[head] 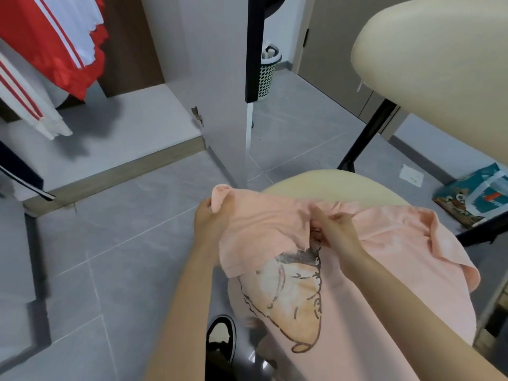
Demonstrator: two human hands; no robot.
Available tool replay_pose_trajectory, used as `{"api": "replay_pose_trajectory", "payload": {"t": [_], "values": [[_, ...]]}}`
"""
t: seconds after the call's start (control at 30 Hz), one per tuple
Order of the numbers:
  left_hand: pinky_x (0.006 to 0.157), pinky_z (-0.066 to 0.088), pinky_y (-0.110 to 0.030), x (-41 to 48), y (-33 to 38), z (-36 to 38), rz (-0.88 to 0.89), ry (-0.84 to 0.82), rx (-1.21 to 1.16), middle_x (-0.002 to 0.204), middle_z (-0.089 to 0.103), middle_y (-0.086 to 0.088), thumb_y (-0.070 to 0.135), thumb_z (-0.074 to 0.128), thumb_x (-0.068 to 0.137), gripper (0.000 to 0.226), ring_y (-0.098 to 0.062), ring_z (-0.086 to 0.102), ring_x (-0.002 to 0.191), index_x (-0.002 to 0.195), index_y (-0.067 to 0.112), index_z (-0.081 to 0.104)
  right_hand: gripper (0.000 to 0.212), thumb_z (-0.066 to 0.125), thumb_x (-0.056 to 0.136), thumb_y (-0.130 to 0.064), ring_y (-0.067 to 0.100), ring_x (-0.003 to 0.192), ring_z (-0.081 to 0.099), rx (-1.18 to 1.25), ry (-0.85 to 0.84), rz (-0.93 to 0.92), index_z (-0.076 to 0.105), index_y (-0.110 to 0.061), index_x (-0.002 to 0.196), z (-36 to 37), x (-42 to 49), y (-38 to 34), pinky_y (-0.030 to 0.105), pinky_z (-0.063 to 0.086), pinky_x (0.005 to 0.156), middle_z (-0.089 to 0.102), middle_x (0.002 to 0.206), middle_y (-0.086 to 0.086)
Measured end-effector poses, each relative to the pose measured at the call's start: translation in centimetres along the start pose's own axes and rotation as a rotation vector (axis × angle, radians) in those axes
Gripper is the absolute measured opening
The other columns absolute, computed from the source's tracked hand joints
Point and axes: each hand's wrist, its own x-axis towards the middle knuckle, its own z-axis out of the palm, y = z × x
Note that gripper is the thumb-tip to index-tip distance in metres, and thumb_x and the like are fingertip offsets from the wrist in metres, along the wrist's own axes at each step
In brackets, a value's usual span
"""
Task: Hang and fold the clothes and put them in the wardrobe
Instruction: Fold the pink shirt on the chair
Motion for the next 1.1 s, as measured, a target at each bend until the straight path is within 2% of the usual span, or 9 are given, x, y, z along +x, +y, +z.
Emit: {"api": "replay_pose_trajectory", "payload": {"t": [0.1,0.27,0.37,0.47,0.57,0.63,0.73,0.9,1.1], "values": [[0.054,0.041,-0.021,-0.6,0.5,0.7,-0.033,0.014,-0.117,0.074,0.058,0.013,0.034,0.056,0.094,0.023,-0.007,0.054,0.069,0.072,0.029,0.058,0.033,0.068,0.089,-0.023,0.015,0.048,0.040,-0.161,-0.074,-0.024,0.050,-0.006,0.067,0.8,-0.8,0.0,0.023,0.033,0.051,0.044,0.055,0.006],[0.047,0.042,-0.020,-0.6,1.3,0.7,-0.104,0.058,-0.317,0.060,0.057,0.010,0.036,0.061,0.086,0.025,-0.013,0.053,0.057,0.065,0.022,0.063,0.022,0.046,0.100,-0.022,0.015,0.059,0.040,-0.109,0.088,-0.129,0.045,-0.009,0.082,1.2,-1.3,-1.4,0.029,0.036,0.057,0.043,0.068,0.003],[0.044,0.045,-0.018,-0.7,1.8,0.6,-0.165,0.055,-0.487,0.052,0.063,0.010,0.033,0.067,0.083,0.031,-0.008,0.060,0.046,0.054,0.021,0.070,0.020,0.041,0.100,-0.023,0.014,0.039,0.045,-0.031,0.146,-0.217,0.044,-0.008,0.087,0.4,-2.3,-1.2,0.024,0.037,0.039,0.048,0.053,0.002],[0.053,0.045,-0.024,-0.7,1.2,0.7,-0.282,0.106,-0.398,0.062,0.060,0.002,0.036,0.067,0.083,0.027,-0.017,0.055,0.057,0.065,0.017,0.061,0.023,0.048,0.096,-0.021,0.017,0.035,0.047,-0.334,0.048,-0.143,0.045,-0.008,0.078,-0.9,-2.9,0.4,0.025,0.039,0.039,0.051,0.044,0.002],[0.058,0.035,-0.030,-0.4,-0.4,0.3,-0.059,0.142,-0.060,0.064,0.048,0.000,0.034,0.057,0.092,0.038,-0.017,0.043,0.062,0.062,0.012,0.047,0.022,0.057,0.087,-0.026,0.026,0.064,0.057,-0.792,0.034,-0.135,0.048,-0.012,0.073,-2.4,-3.1,1.4,0.034,0.043,0.058,0.061,0.065,0.003],[0.070,0.037,-0.029,-0.7,-0.7,0.1,0.074,0.097,0.072,0.088,0.055,0.004,0.029,0.060,0.090,0.013,-0.015,0.049,0.079,0.093,0.016,0.057,0.018,0.060,0.084,-0.023,0.025,0.073,0.056,-0.906,0.089,-0.269,0.043,-0.017,0.081,-2.7,-3.2,1.2,0.031,0.034,0.053,0.057,0.073,-0.005],[0.094,0.037,-0.028,-0.4,-0.6,0.3,0.251,0.045,0.213,0.129,0.049,0.004,0.023,0.060,0.091,0.051,-0.014,0.047,0.116,0.139,0.022,0.044,0.015,0.060,0.086,-0.014,0.024,0.091,0.047,-0.884,0.088,-0.585,0.049,-0.015,0.096,-2.1,-2.6,0.0,0.033,0.036,0.065,0.055,0.095,-0.003],[0.086,0.044,-0.030,-0.4,-0.8,1.1,0.426,0.086,0.387,0.111,0.061,-0.004,0.027,0.055,0.096,0.026,-0.022,0.059,0.102,0.115,0.017,0.068,0.039,0.051,0.097,-0.023,0.029,0.111,0.054,-0.997,-0.174,-0.507,0.048,-0.016,0.135,0.9,0.4,-1.6,0.036,0.044,0.091,0.045,0.136,0.006],[0.061,0.031,-0.027,0.3,-1.0,0.4,0.501,0.156,0.506,0.075,0.056,0.001,0.020,0.056,0.093,0.024,-0.015,0.047,0.069,0.072,0.013,0.066,0.015,0.055,0.096,-0.022,0.031,0.082,0.056,-0.949,-0.194,-0.522,0.055,-0.011,0.107,2.4,1.4,-0.7,0.035,0.044,0.079,0.049,0.104,0.007]]}}
